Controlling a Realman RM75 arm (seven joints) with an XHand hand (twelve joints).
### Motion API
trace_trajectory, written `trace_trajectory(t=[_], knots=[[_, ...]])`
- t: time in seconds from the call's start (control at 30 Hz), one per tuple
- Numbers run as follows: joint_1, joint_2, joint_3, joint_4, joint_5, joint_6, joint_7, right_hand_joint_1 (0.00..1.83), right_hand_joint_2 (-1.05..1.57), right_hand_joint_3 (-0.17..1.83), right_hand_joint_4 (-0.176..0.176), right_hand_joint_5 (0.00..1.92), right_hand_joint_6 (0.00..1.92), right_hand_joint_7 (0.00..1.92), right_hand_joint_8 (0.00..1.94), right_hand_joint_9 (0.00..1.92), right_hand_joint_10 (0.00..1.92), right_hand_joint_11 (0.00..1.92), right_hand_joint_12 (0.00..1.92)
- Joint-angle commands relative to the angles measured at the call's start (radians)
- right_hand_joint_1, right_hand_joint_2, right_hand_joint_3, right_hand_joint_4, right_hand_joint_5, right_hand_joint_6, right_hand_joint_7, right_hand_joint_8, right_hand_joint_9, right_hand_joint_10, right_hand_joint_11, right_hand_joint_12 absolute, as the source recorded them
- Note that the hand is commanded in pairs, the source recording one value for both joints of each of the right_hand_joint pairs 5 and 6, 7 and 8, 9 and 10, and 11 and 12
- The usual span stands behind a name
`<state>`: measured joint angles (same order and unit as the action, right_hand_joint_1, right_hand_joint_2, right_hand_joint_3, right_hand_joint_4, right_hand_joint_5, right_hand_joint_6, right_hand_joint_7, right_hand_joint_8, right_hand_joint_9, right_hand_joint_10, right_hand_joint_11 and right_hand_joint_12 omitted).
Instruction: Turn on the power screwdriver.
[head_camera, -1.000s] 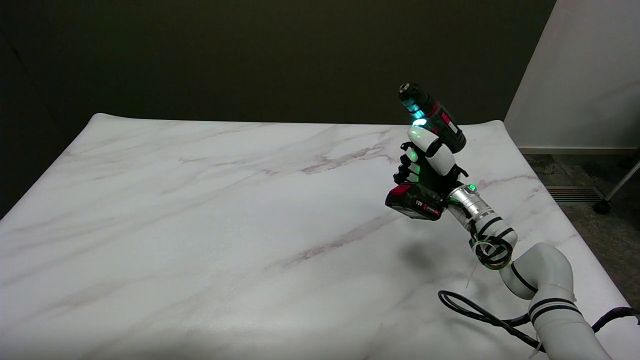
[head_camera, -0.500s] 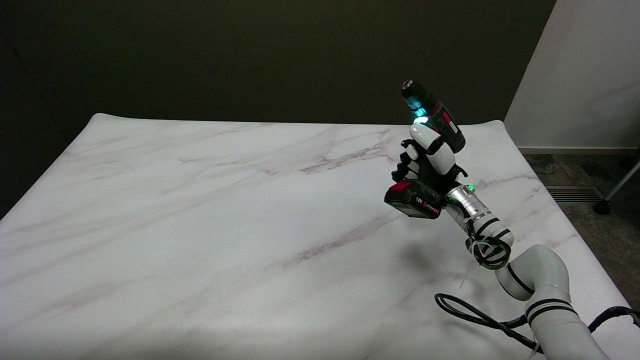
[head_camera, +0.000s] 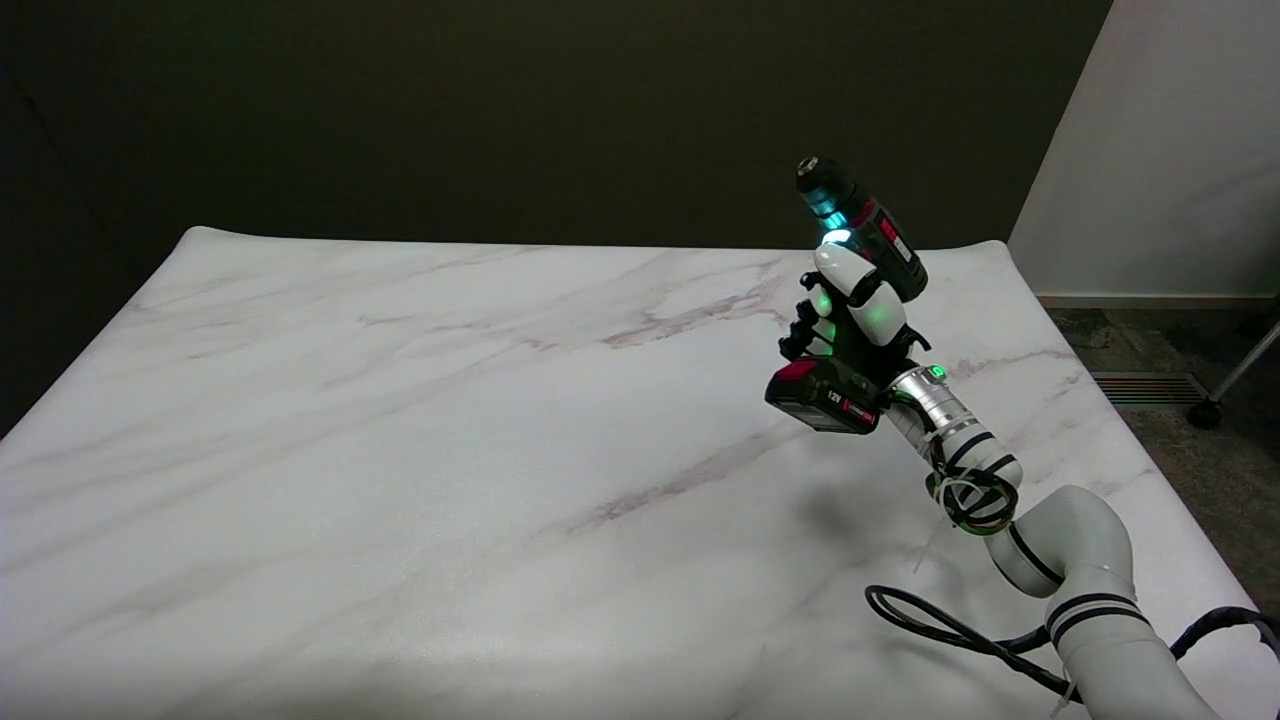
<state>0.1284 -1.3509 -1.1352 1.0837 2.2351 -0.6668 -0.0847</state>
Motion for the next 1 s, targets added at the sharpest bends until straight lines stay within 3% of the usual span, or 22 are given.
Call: trace_trajectory(t=[0.03,1.0], knots=[[0.011,0.001,-0.008,-0.003,0.009,0.002,0.0,0.96,1.57,1.43,0.176,1.92,1.92,1.92,1.92,1.92,1.92,1.92,1.92],[0.011,0.002,-0.002,0.0,0.009,0.002,0.0,0.97,1.57,1.58,0.176,1.92,1.92,1.92,1.92,1.92,1.92,1.92,1.92]])
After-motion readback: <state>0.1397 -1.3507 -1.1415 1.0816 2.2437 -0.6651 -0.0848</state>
